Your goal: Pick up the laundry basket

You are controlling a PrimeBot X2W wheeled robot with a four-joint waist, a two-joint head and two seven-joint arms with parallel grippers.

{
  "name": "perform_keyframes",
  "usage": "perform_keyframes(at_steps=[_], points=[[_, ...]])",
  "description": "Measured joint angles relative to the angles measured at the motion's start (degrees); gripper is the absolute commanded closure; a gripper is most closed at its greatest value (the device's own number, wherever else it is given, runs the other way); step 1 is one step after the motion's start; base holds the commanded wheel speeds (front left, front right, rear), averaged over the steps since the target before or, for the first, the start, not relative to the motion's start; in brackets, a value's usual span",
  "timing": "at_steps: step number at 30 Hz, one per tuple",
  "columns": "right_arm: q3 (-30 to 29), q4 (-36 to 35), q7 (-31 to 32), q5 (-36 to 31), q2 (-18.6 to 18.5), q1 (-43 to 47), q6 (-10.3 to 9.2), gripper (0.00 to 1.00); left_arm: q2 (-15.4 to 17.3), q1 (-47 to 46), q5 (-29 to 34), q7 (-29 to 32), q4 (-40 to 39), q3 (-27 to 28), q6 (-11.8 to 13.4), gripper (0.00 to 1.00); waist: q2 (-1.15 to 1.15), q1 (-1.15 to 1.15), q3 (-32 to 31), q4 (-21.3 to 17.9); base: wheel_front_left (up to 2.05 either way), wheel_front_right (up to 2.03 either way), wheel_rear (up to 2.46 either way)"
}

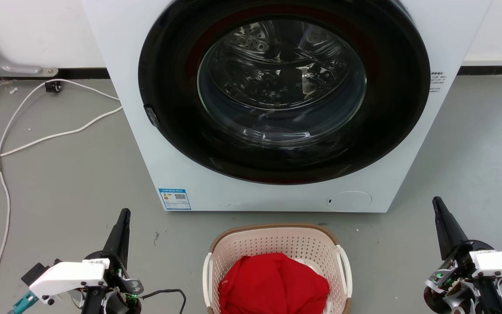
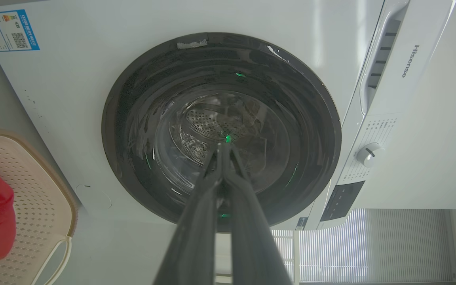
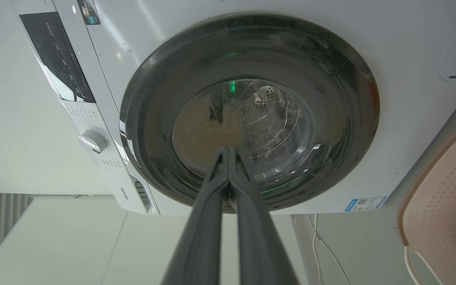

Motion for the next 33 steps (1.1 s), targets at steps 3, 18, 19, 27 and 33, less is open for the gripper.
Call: perform_keyframes(at_steps=[3,18,19,27,33], points=[[0.0,0.0,0.0,0.0,0.0,0.0,0.00,1.00,0.0,0.0,0.0,0.0,0.0,0.0,0.0,1.00,0.00,0.00,0.0,0.0,0.00,0.00,0.00],[0.0,0.0,0.0,0.0,0.0,0.0,0.00,1.00,0.0,0.0,0.0,0.0,0.0,0.0,0.0,1.00,0.00,0.00,0.0,0.0,0.00,0.00,0.00],[0.0,0.0,0.0,0.0,0.0,0.0,0.00,1.00,0.0,0.0,0.0,0.0,0.0,0.0,0.0,1.00,0.00,0.00,0.0,0.0,0.00,0.00,0.00],[0.0,0.0,0.1,0.0,0.0,0.0,0.00,1.00,0.0,0.0,0.0,0.0,0.0,0.1,0.0,1.00,0.00,0.00,0.0,0.0,0.00,0.00,0.00],[0.1,1.3,-0.1,0.0,0.1,1.5,-0.01,0.00,-0.3,1.4,0.0,-0.1,1.4,-0.3,0.0,0.00,0.00,0.00,0.0,0.0,0.00,0.00,0.00]])
